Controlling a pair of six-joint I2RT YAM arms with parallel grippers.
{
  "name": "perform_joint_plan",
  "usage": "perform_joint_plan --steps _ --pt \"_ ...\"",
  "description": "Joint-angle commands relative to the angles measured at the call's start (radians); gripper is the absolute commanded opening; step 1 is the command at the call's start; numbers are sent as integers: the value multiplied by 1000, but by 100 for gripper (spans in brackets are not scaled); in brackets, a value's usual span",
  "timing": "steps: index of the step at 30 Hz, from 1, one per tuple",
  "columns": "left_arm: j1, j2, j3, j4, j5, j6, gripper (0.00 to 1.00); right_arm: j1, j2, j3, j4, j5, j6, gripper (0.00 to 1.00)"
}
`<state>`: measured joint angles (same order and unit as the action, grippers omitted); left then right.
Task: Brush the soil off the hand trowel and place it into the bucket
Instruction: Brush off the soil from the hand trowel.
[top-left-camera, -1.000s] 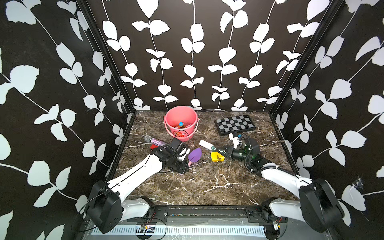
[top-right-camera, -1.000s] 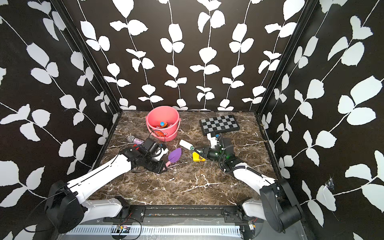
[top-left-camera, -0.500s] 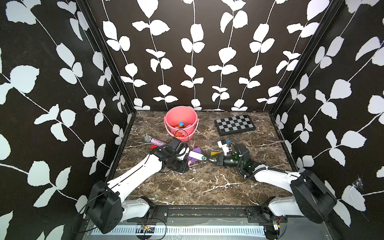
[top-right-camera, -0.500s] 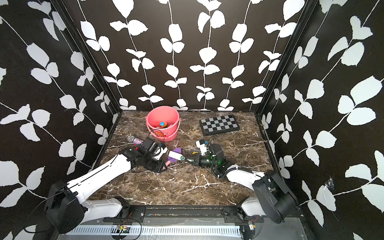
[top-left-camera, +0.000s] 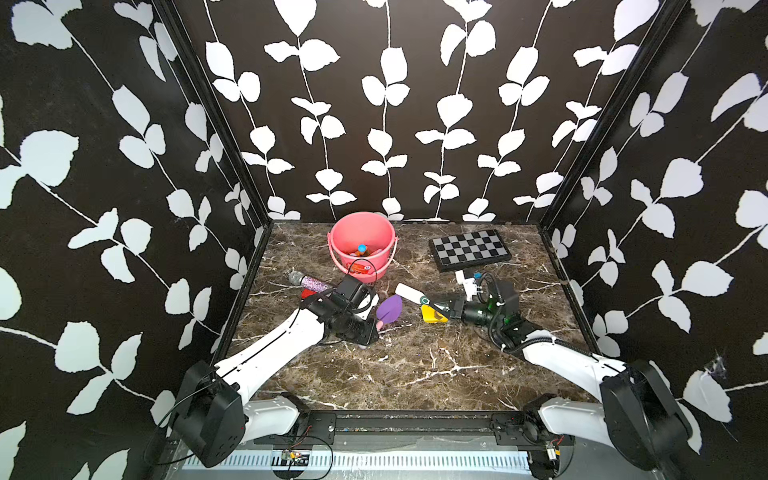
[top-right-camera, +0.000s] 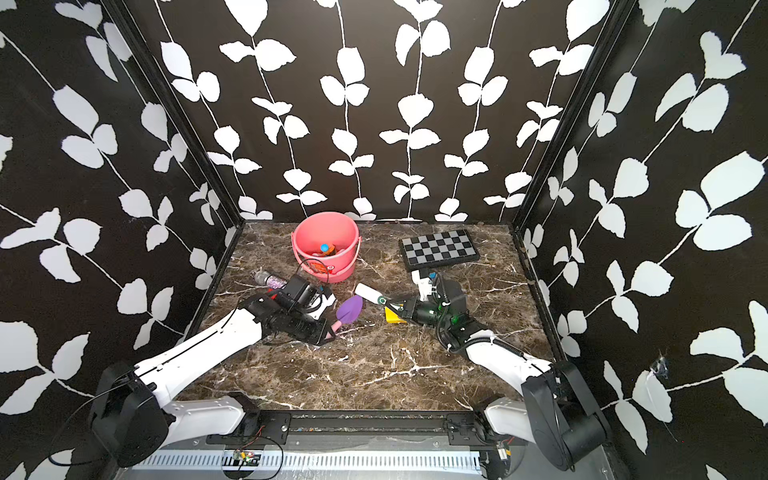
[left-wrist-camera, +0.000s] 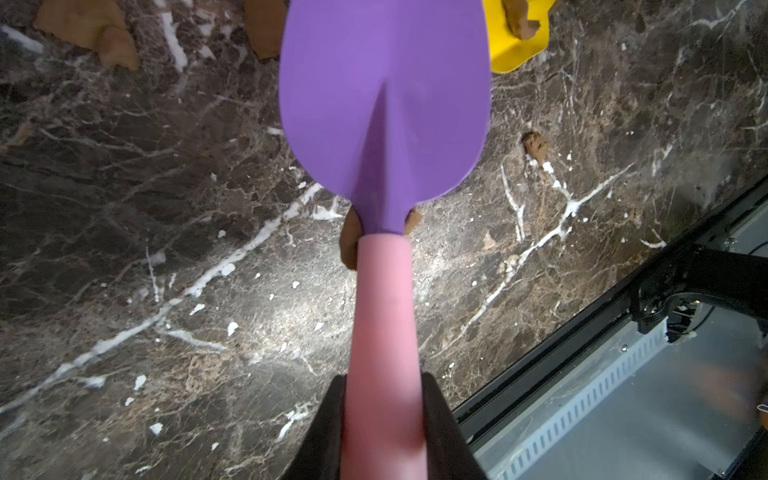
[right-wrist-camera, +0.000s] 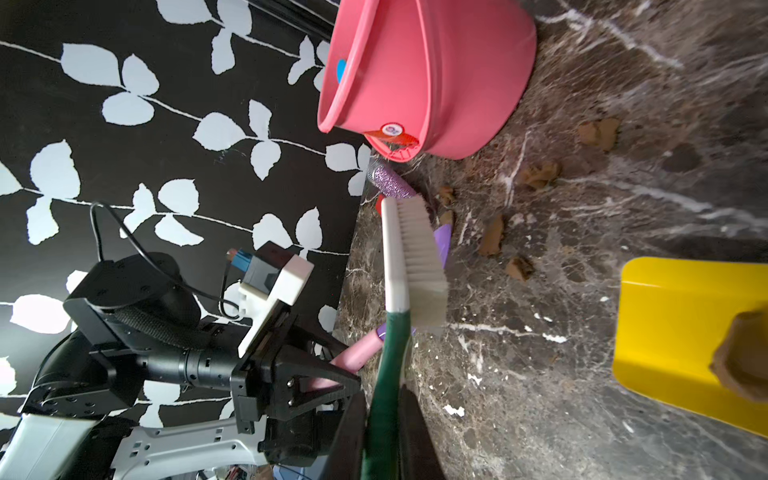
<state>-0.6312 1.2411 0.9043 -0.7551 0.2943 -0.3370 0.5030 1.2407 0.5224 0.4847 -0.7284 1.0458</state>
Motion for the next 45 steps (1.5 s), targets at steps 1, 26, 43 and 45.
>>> perform_joint_plan --steps 1,26,43,45 --pt "7 -26 17 25 -1 5 0 82 17 21 73 22 25 0" --pt "24 -54 3 29 -13 3 0 8 -18 46 22 9 6 0" --pt "29 -81 -6 31 -7 -13 0 -39 65 46 30 24 -27 0" --pt "34 -84 -9 21 -9 -6 0 -82 28 58 -33 22 -64 0"
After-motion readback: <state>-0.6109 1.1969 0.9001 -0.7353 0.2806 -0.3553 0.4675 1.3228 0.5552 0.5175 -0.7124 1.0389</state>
